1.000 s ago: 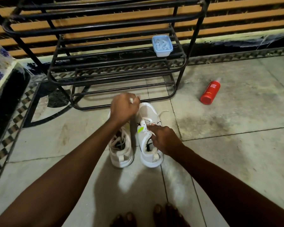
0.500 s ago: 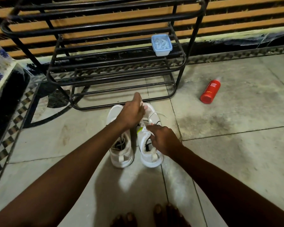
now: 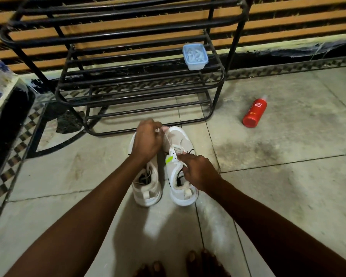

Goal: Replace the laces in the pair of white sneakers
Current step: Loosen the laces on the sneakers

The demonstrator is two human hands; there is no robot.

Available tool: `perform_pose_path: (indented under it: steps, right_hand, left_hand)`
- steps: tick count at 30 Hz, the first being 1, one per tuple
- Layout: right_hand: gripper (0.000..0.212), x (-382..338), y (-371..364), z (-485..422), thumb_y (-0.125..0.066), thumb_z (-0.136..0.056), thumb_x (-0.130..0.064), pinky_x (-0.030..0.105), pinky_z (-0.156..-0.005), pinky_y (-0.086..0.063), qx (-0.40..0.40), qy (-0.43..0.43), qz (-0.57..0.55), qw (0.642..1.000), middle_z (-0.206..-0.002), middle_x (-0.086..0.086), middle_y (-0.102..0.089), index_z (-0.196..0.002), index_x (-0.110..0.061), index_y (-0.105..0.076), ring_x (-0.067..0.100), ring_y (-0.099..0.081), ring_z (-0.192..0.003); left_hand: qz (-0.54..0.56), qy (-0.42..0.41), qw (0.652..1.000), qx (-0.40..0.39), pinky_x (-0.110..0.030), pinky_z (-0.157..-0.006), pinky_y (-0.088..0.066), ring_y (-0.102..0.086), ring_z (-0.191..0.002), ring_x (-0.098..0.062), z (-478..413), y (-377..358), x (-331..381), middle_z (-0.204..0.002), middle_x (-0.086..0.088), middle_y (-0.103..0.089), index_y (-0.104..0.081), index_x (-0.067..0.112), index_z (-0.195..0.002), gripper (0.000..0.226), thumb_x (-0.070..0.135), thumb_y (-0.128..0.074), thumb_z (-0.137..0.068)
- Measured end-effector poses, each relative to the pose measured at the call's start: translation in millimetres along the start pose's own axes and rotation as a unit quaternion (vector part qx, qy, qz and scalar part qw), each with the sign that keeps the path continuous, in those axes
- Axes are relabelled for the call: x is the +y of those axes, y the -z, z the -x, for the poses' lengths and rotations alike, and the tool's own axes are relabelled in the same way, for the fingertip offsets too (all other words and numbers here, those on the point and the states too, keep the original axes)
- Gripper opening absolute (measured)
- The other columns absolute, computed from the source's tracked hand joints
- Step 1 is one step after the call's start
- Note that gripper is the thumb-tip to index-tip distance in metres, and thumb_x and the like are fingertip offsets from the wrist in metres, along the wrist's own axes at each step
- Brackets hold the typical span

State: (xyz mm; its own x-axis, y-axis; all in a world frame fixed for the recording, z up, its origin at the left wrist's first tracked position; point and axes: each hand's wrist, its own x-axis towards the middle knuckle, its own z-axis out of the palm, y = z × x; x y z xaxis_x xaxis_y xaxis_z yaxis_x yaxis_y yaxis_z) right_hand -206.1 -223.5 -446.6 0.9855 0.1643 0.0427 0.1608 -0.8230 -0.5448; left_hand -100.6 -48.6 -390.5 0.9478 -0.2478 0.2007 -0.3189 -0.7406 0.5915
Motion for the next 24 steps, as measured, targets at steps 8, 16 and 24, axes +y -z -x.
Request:
perform_pose_path:
  steps: [8,16,24]
  right_hand:
    - [0.044,-1.6,-0.9,-0.3,-0.065,-0.086,-0.009,0.040,-0.094,-0.053,0.012,-0.004,-0.019,1.000,-0.130,0.011,-0.067,-0.130,-0.011,-0.066,0.032,-0.064,-0.116]
    - [0.043,-4.0,0.2,-0.5,-0.061,-0.088,-0.009,0.040,-0.100,-0.049,0.006,-0.005,-0.016,1.000,-0.132,0.011,-0.065,-0.131,-0.009,-0.064,0.030,-0.061,-0.122]
    - [0.042,-3.7,0.8,2.6,-0.064,-0.084,-0.004,0.039,-0.093,-0.053,0.020,0.007,-0.023,1.000,-0.125,0.014,-0.069,-0.126,-0.006,-0.068,0.034,-0.066,-0.111]
  left_hand:
    - [0.383,0.086,0.916,0.081,-0.030,-0.071,-0.046,-0.059,-0.075,-0.018,-11.0,25.2,28.2,-0.081,-0.020,-0.057,-0.059,0.008,-0.070,0.047,0.029,-0.043,-0.110]
    - [-0.141,-0.049,0.972,-0.180,-0.045,-0.068,-0.056,-0.066,-0.085,-0.037,-6.3,-10.7,5.9,-0.100,-0.016,-0.069,-0.040,0.019,-0.130,0.035,0.017,-0.056,-0.099]
    - [-0.191,-0.061,0.952,-0.230,-0.041,-0.077,-0.055,-0.066,-0.097,-0.038,-3.3,-17.6,2.5,-0.099,-0.018,-0.070,-0.074,0.008,-0.089,0.010,0.010,-0.067,-0.083]
